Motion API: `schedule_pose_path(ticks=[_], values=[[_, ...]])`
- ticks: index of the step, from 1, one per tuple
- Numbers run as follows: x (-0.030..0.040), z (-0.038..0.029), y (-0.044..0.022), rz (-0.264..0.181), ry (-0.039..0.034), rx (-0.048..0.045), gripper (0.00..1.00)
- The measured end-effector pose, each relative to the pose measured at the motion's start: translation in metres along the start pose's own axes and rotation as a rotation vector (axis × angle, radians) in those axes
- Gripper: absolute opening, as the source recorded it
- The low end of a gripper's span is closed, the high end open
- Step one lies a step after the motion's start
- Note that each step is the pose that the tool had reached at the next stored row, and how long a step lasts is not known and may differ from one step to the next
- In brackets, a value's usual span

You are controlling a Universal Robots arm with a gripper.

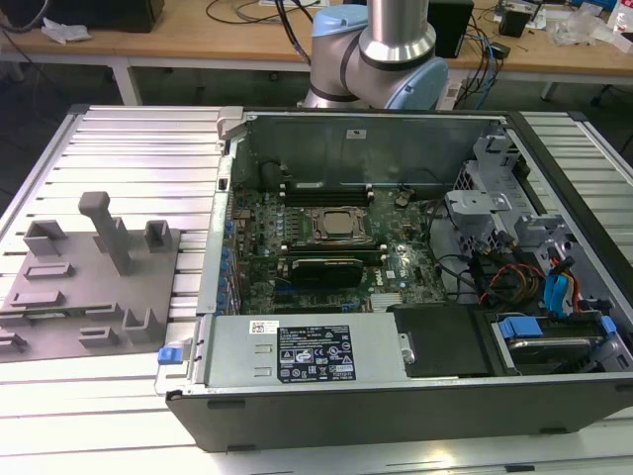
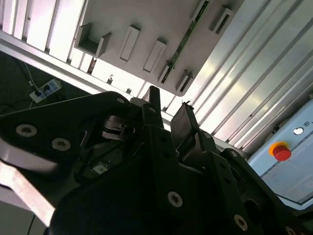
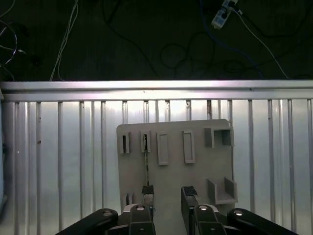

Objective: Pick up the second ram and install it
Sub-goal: 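Pick up the second ram and move it above second insertion slot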

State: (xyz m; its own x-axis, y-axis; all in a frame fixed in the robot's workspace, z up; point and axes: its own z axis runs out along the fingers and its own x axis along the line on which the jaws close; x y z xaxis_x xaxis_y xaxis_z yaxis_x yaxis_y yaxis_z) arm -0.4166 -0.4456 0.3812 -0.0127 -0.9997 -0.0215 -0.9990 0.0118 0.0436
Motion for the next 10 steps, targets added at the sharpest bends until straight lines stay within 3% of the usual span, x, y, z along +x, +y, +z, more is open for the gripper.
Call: schedule_pose_path(ticks=[2, 5, 10], values=[[0.0001, 0.001, 0.0, 0.0, 0.0, 0.0, 0.36], [0.0003, 0.0117, -0.0007, 0.0, 0.0, -0.0002, 0.36], [0.0004, 0.0196, -0.001, 0.0, 0.0001, -0.0003, 0.36]])
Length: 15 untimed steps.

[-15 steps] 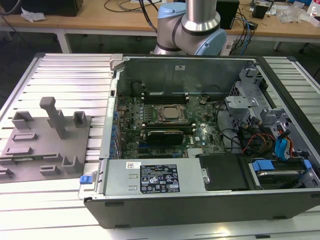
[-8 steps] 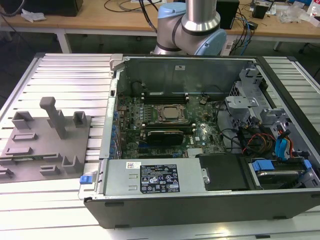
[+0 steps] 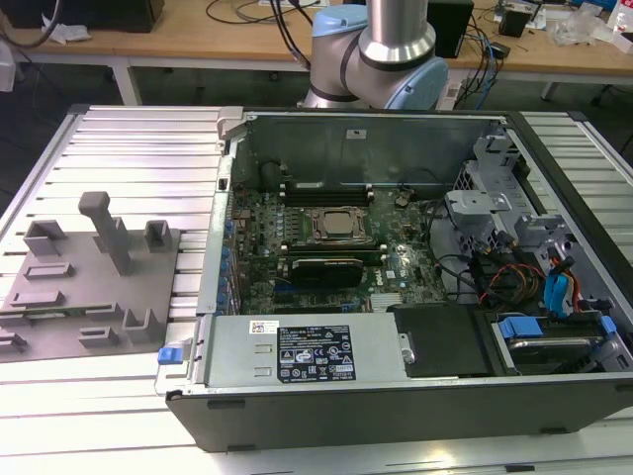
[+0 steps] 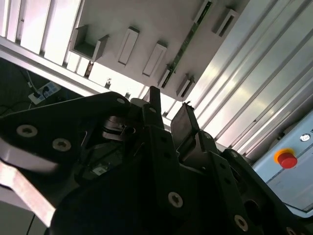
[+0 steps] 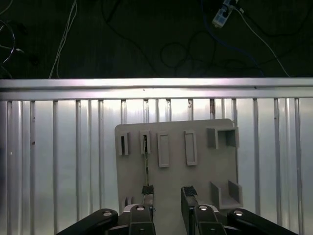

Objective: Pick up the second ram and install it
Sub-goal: 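Pick up the second ram and move it above second insertion slot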

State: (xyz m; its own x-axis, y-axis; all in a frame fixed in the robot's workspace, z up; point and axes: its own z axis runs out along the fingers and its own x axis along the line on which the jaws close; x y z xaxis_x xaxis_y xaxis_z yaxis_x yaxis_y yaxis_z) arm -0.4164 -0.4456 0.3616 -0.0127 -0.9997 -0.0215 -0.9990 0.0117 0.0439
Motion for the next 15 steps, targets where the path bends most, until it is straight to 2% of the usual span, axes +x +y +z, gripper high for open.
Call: schedule_pose_path(ticks=[15], values=[[0.0004, 0.0168, -0.0007, 0.0, -0.0001, 0.0, 0.36]])
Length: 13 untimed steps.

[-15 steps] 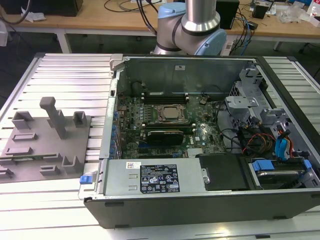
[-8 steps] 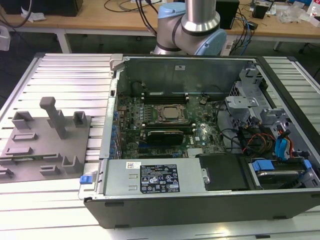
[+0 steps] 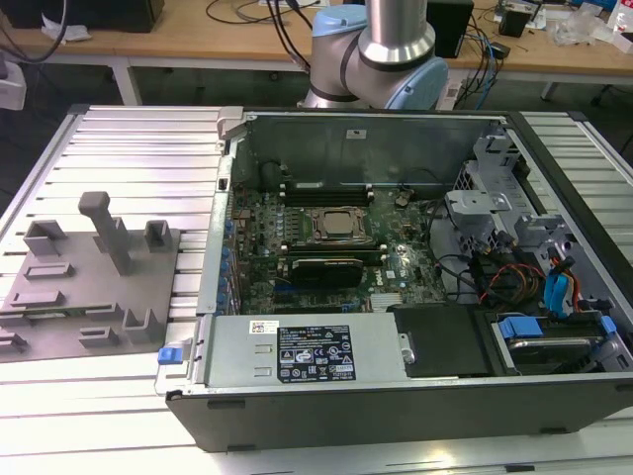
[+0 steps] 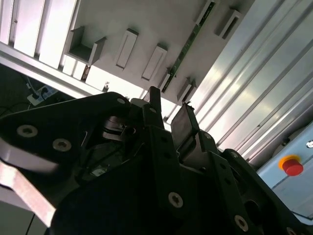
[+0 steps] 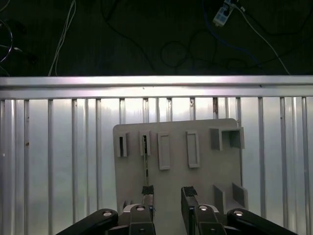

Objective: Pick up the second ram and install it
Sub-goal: 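Pick up the second ram and move it above second insertion slot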

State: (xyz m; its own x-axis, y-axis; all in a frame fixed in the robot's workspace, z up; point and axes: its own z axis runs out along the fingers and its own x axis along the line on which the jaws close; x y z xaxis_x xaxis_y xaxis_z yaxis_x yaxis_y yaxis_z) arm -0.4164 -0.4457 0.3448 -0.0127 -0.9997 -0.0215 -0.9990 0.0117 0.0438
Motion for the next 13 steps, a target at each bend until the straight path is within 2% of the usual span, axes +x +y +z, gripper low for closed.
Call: schedule_pose_path(ticks=[13], values=[[0.0002, 0.0106, -0.0005, 0.0, 0.0, 0.0, 0.36]])
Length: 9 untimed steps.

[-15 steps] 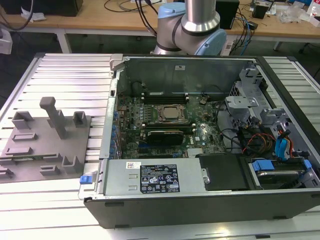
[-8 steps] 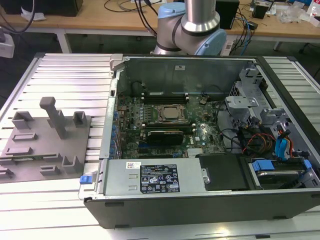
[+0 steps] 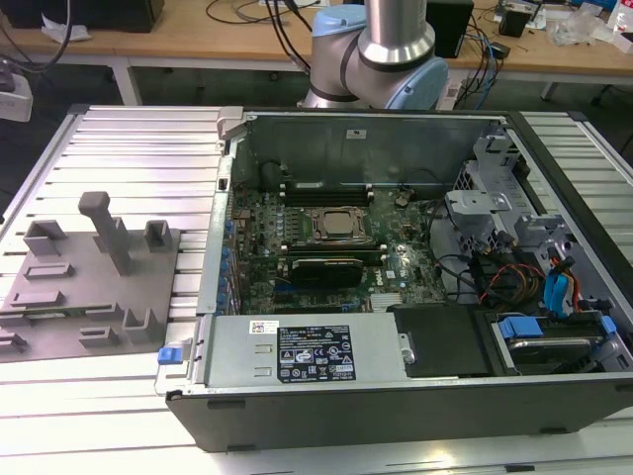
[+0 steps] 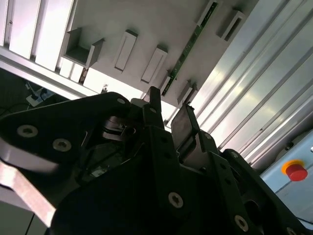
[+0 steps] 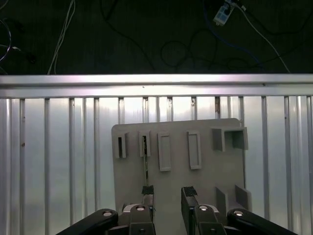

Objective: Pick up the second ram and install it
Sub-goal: 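Pick up the second ram and move it above second insertion slot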

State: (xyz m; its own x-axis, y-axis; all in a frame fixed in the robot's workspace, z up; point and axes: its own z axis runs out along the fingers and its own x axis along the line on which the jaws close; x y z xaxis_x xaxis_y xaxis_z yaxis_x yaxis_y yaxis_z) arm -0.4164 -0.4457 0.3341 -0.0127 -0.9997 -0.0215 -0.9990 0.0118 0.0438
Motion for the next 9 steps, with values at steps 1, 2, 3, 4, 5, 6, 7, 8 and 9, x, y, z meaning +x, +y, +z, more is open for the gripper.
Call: schedule_pose_path(ticks=[1, 2, 3, 4, 5, 6, 7, 8, 9], values=[[0.0, 0.001, -0.0001, 0.0, 0.0, 0.0, 0.36], [0.0, 0.0018, -0.0001, 0.0, 0.0, -0.0001, 0.36], [0.0001, 0.0027, -0.0001, 0.0, 0.0, -0.0001, 0.36], [0.0001, 0.0038, -0.0002, 0.0, 0.0, -0.0001, 0.36], [0.0001, 0.0048, -0.0002, 0.0, 0.0, 0.0, 0.36], [0.0001, 0.0059, -0.0003, 0.0, 0.0, 0.0, 0.36], [0.0002, 0.007, -0.0003, 0.0, 0.0, 0.0, 0.36], [0.0002, 0.0081, -0.0004, 0.0, 0.0, -0.0001, 0.36], [0.0002, 0.0094, -0.0004, 0.0, 0.0, -0.0001, 0.36]])
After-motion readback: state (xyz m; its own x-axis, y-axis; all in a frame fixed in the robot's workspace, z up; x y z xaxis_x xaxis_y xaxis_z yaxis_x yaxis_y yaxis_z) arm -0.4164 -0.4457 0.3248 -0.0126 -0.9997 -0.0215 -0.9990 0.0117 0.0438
